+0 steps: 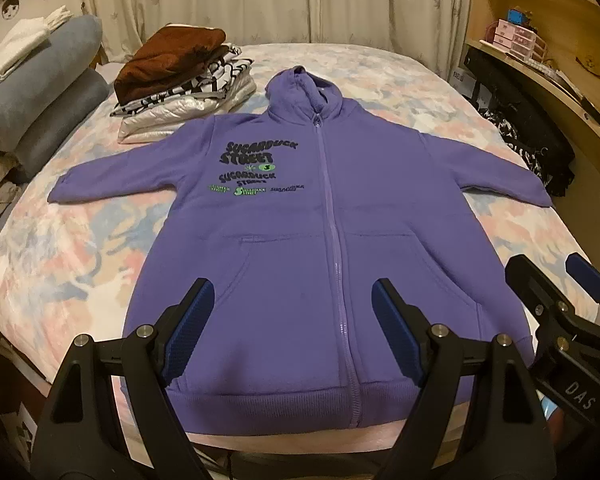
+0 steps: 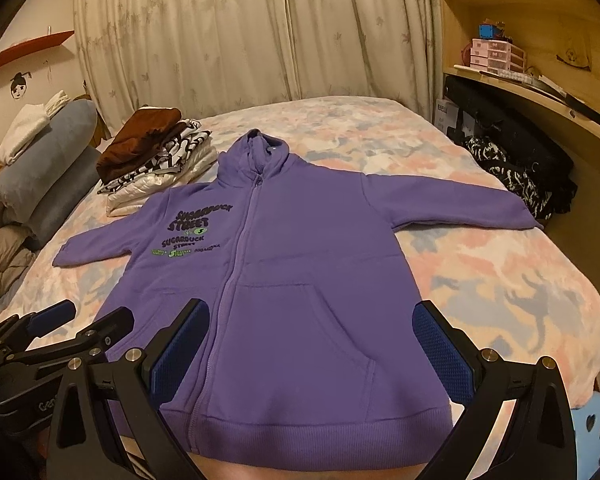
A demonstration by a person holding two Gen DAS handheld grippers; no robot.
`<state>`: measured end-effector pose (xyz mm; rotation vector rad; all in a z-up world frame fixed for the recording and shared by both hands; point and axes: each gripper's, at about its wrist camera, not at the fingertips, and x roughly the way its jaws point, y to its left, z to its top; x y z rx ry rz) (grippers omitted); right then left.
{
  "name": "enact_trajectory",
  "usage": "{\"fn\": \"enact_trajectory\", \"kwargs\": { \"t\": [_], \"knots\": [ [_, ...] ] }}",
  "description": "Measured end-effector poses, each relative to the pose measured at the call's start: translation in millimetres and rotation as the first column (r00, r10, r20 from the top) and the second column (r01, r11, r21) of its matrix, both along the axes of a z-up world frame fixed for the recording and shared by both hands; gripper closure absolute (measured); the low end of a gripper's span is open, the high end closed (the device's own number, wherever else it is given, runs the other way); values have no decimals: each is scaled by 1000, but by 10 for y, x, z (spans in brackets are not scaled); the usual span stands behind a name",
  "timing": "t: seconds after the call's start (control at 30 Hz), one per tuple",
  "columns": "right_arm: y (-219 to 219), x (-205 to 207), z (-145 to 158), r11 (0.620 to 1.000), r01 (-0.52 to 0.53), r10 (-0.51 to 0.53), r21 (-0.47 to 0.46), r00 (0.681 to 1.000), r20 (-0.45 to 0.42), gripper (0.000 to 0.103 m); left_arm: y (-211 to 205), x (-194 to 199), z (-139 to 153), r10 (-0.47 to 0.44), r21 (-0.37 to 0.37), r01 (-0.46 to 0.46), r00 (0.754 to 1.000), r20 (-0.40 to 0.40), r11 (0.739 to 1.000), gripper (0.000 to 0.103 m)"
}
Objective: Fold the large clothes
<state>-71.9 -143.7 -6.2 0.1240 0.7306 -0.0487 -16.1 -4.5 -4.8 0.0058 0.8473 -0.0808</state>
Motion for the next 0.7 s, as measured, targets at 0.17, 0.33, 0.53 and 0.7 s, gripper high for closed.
{"fn": "enact_trajectory", "kwargs": {
  "t": [0.17,0.33,0.53,0.7],
  "knots": [
    [6,37,-23,1000,-1,1,7,1000,-17,0,6,62,-32,-4,-3,4,1000,-16,1000,24],
    [11,77,-48,1000,-7,7,12,999,-34,0,3,100,-59,-7,-9,7,1000,-27,1000,24],
    [32,90,-69,1000,-7,8,10,999,-41,0,13,127,-96,-6,-14,6,999,-39,1000,24],
    [31,87,-110,1000,-14,14,11,999,-48,0,6,126,-114,-7,-14,7,999,-39,1000,24]
  ]
}}
